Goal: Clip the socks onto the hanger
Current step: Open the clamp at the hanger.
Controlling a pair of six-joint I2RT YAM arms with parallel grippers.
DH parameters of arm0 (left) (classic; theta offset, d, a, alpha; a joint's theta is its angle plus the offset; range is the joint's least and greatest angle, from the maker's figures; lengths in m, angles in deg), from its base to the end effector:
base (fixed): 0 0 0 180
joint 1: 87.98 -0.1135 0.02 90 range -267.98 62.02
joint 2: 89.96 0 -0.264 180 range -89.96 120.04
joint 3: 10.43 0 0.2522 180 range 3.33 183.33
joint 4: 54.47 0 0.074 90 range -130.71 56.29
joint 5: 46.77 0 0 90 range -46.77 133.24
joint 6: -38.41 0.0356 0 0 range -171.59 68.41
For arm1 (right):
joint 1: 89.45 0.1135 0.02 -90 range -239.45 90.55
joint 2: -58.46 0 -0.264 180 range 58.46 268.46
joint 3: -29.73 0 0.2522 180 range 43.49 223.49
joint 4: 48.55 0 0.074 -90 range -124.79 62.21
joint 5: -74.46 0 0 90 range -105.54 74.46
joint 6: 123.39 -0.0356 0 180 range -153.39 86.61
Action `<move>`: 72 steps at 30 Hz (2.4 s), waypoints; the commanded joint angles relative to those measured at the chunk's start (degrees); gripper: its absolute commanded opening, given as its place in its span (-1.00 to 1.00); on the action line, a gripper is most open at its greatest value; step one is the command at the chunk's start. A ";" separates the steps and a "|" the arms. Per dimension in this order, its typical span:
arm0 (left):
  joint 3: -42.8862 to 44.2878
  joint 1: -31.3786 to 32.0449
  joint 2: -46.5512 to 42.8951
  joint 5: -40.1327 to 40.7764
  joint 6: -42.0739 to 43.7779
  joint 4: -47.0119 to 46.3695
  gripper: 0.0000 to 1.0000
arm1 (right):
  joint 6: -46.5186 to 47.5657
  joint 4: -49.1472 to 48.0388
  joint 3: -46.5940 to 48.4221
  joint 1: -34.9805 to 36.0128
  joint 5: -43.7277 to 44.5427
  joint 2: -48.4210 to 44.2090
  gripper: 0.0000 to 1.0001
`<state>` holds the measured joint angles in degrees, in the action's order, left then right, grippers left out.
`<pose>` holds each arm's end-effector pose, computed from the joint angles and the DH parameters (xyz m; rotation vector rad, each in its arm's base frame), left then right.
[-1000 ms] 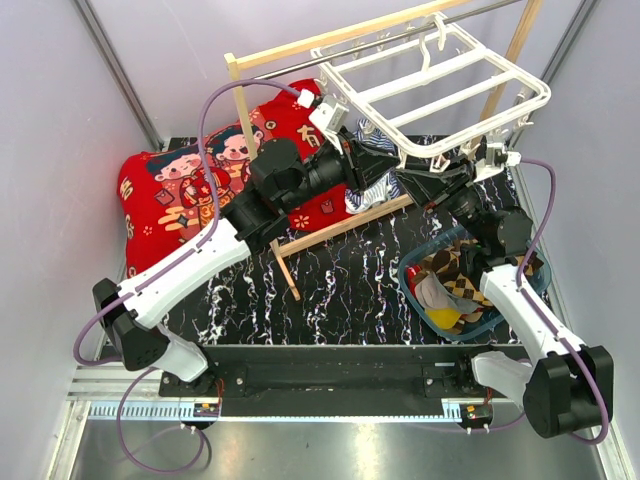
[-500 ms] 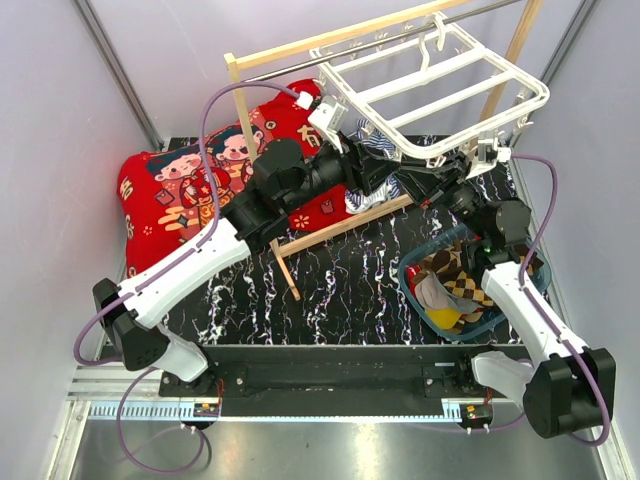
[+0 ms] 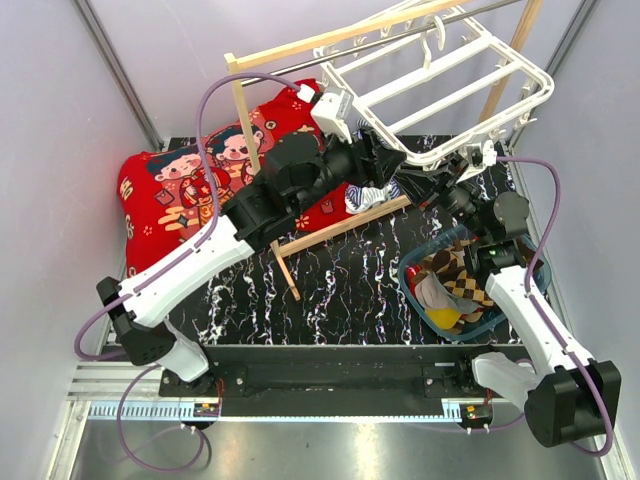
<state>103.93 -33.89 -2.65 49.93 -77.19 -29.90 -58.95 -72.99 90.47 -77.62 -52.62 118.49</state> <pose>0.2036 -0.2741 0.4966 0.3016 1.5889 -1.0075 0.2236 0.0688 0.3888 -0.4576 1.1942 0.9299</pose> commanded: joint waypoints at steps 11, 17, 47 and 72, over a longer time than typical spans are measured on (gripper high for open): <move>4.26 1.99 4.01 10.17 -1.90 4.66 0.07 | 5.17 0.76 1.36 -0.06 1.13 -2.37 -0.99; 4.17 1.99 4.19 11.32 -1.82 3.79 -0.20 | 3.32 -2.94 -1.36 -0.06 2.27 -3.08 -0.97; 4.79 1.99 5.51 9.83 -3.93 0.62 -1.00 | -2.11 -12.86 -8.30 0.03 6.84 -3.16 -0.31; 0.74 1.90 2.34 2.44 -3.48 -5.80 -1.00 | -4.85 -17.70 -9.81 -0.06 8.87 -6.77 0.28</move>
<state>104.85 -31.90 2.55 54.13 -81.37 -31.83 -66.52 -89.38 77.35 -77.60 -42.74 110.89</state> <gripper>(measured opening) 0.012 0.653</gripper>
